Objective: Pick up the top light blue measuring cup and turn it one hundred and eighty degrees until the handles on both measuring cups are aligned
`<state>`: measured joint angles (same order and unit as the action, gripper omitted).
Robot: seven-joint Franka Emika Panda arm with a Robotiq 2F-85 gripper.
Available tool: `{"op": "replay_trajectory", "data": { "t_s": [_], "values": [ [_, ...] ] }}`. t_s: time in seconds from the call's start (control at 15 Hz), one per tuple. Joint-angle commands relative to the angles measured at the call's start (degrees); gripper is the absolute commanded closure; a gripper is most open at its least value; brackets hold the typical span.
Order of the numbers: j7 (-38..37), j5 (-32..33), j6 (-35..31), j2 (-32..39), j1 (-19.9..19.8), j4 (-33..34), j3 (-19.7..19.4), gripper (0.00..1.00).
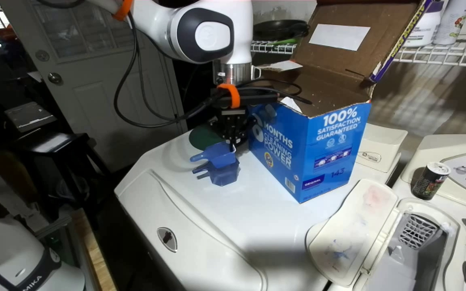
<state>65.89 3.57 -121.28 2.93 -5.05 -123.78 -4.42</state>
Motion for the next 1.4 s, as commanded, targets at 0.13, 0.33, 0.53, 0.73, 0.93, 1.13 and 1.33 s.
{"op": "replay_trajectory", "data": {
  "t_s": [0.13, 0.33, 0.53, 0.73, 0.93, 1.13, 1.33],
  "values": [
    [2.33, 0.98, -2.20, 0.68, 0.15, -1.09, 0.53, 0.99],
    [2.50, 1.07, -1.76, 1.17, 0.10, -1.07, 0.58, 0.99],
    [2.44, 1.15, -1.85, 1.55, 0.08, -1.23, 0.64, 0.99],
    [2.19, 1.32, -1.72, 1.73, 0.07, -1.27, 0.62, 0.99],
    [1.90, 2.13, -1.18, 1.92, 0.05, -1.35, 0.54, 0.99],
    [2.09, 2.66, -0.89, 2.13, 0.00, -1.46, 0.52, 0.99],
    [2.01, 2.85, -1.10, 2.29, -0.01, -1.58, 0.54, 0.99]
  ]
}}
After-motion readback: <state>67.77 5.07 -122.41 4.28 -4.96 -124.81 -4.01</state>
